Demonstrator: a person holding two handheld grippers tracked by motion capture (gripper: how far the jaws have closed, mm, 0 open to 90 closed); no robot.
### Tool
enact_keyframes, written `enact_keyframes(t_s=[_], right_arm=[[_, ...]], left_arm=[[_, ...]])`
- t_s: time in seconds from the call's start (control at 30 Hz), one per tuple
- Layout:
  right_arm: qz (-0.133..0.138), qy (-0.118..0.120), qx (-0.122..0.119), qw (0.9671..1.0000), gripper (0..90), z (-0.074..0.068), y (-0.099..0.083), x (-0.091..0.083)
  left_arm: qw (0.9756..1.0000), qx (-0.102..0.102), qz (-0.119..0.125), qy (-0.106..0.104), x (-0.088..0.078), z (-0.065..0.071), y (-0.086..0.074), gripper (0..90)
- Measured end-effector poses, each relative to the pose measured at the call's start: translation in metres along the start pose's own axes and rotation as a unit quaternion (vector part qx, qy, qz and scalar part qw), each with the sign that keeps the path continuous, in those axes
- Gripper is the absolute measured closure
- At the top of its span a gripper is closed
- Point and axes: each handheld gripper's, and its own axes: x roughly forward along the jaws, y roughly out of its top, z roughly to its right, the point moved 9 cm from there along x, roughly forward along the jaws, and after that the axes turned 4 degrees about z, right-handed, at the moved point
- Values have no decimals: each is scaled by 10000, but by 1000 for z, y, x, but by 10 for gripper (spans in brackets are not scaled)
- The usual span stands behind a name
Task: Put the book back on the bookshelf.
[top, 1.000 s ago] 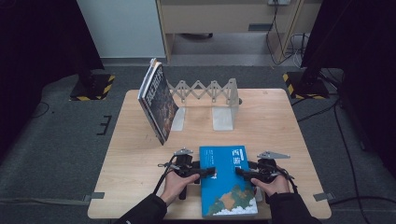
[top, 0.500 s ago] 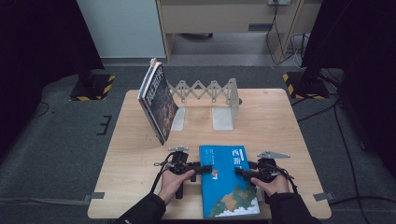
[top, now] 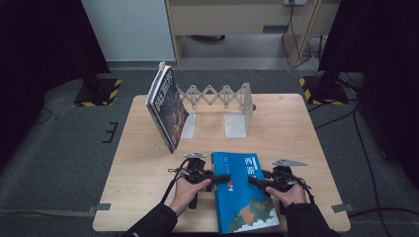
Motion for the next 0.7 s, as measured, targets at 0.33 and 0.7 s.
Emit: enact_keyframes(t_s=[0.33, 0.7], right_arm=[[6, -6, -147, 9999, 320, 0, 1, -1], [-85, 51, -164, 9998, 310, 2, -4, -7]], left_arm=[[9998, -204, -37, 80, 7, -4, -2, 469], [9996, -264, -111, 18, 3, -3, -3, 475]])
